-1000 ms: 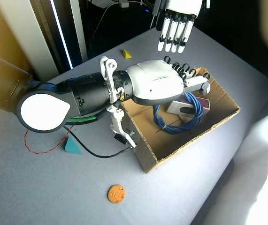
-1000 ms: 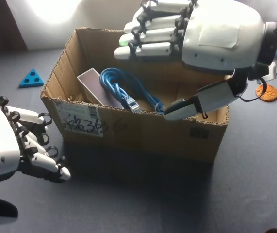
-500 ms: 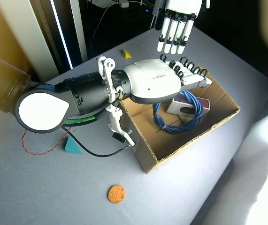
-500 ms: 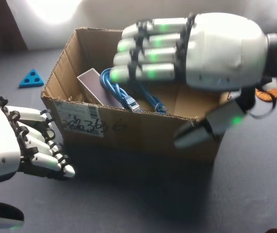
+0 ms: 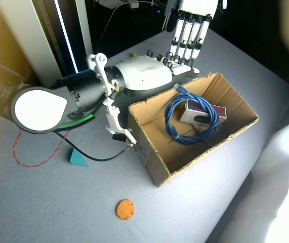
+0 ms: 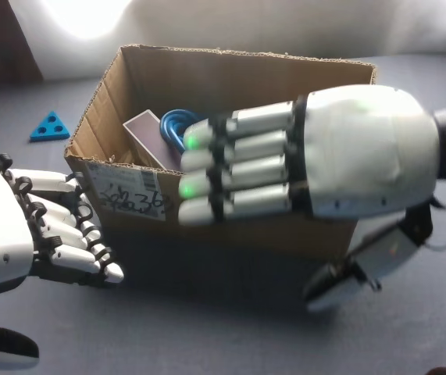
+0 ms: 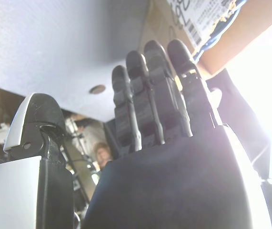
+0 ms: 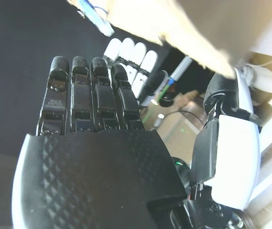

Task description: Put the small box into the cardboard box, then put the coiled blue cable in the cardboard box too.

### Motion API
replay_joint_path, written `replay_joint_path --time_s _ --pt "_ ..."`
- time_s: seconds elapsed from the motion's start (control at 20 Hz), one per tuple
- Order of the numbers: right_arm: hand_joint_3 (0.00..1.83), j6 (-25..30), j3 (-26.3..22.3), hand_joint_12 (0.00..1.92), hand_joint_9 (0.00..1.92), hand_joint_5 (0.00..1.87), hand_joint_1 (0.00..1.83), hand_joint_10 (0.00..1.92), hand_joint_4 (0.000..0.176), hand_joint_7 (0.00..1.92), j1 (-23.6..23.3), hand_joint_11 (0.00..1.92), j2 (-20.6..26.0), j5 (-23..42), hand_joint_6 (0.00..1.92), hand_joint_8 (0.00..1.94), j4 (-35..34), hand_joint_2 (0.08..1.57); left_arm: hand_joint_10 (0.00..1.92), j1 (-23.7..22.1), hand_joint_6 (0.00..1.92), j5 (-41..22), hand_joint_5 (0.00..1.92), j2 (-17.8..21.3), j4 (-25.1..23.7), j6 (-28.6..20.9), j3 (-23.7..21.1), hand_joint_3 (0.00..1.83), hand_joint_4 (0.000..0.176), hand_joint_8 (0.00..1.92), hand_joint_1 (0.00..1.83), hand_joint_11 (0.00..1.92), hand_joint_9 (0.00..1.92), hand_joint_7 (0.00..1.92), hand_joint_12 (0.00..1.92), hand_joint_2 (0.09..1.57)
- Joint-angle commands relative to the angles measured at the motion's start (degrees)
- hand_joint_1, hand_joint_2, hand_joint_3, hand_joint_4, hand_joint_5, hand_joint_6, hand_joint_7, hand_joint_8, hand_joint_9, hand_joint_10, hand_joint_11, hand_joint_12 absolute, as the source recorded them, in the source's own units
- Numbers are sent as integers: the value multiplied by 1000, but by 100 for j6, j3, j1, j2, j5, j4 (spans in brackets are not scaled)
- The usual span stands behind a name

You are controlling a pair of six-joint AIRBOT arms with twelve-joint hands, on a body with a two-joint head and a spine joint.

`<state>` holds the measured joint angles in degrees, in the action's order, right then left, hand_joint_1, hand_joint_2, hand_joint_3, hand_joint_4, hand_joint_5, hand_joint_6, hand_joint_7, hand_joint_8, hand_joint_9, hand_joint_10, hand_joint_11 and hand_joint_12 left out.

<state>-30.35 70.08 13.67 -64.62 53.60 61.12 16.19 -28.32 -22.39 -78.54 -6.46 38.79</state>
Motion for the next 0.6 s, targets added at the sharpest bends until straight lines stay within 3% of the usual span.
replay_joint_path --time_s 0.0,0.1,0.15,0.25,0.35,0.45,0.55 --pt "3 4 -68 243 132 128 323 1 0 155 -13 0 87 589 1 0 -388 968 8 -54 6 -182 497 57 227 21 2 0 0 8 584 124 510 544 770 1209" --pt "4 4 -186 185 113 119 322 3 0 143 47 0 157 625 0 1 -382 976 4 -57 1 -182 486 58 227 25 -4 2 0 3 567 102 501 536 770 1217" --pt "0 5 -238 285 146 150 397 7 0 168 81 0 200 633 4 2 -382 958 5 -58 4 -182 501 58 227 31 -8 0 0 3 621 124 511 541 781 1206" --pt "0 33 -333 380 185 179 397 11 0 206 160 0 314 671 7 5 -382 950 4 -58 1 -182 477 58 228 32 -9 8 0 1 561 101 492 517 779 1231" --pt "6 273 -392 263 151 153 362 1 0 174 204 0 477 740 1 1 -382 981 2 -58 1 -179 464 59 256 44 -9 9 0 2 527 101 490 509 774 1242" --pt "0 455 -422 316 165 165 385 4 0 191 218 0 659 826 4 3 -383 950 2 -58 2 -174 461 59 299 73 -9 7 0 2 537 98 474 499 764 1245" --pt "0 477 -528 227 135 160 425 3 0 174 232 0 860 834 0 1 -383 955 1 -58 4 -167 471 59 334 95 -9 1 0 3 536 84 466 501 758 1236"
